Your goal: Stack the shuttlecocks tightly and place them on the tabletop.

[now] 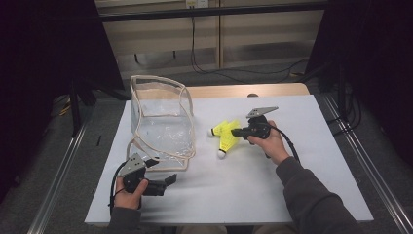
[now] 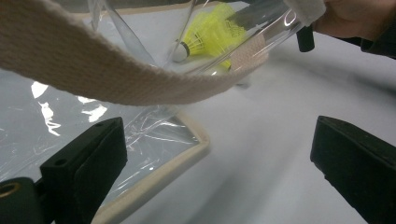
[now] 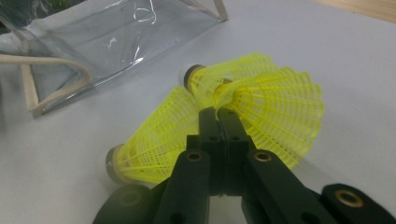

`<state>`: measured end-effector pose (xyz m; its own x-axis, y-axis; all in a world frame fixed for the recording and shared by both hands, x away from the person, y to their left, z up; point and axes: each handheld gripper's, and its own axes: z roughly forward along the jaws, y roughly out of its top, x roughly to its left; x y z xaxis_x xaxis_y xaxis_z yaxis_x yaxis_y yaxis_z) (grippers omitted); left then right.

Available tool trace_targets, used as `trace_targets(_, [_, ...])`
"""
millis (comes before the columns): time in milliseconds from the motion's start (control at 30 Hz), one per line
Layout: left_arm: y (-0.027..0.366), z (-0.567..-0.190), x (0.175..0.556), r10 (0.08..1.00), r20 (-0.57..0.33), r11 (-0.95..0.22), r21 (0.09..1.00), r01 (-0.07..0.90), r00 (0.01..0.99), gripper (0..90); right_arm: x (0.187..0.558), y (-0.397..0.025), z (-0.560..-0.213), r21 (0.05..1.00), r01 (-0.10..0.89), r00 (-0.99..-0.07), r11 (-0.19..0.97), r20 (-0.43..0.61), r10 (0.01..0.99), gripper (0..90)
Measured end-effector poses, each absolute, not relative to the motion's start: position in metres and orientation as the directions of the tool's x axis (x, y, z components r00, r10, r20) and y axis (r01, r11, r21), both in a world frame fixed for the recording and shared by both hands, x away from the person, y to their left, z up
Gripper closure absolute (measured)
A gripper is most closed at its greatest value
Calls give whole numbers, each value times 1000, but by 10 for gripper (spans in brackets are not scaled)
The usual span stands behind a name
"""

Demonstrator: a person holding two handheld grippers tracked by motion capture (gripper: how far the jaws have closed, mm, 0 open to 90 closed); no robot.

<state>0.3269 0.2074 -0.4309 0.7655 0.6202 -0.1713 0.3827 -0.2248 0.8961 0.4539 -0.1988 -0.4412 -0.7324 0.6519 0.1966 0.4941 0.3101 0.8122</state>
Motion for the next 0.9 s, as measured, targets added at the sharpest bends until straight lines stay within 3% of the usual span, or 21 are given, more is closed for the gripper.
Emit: trace_targets(900, [207, -432, 328, 617, -170, -232, 894, 384, 768, 38, 463, -202, -450, 812, 529, -705, 245, 260, 659, 869])
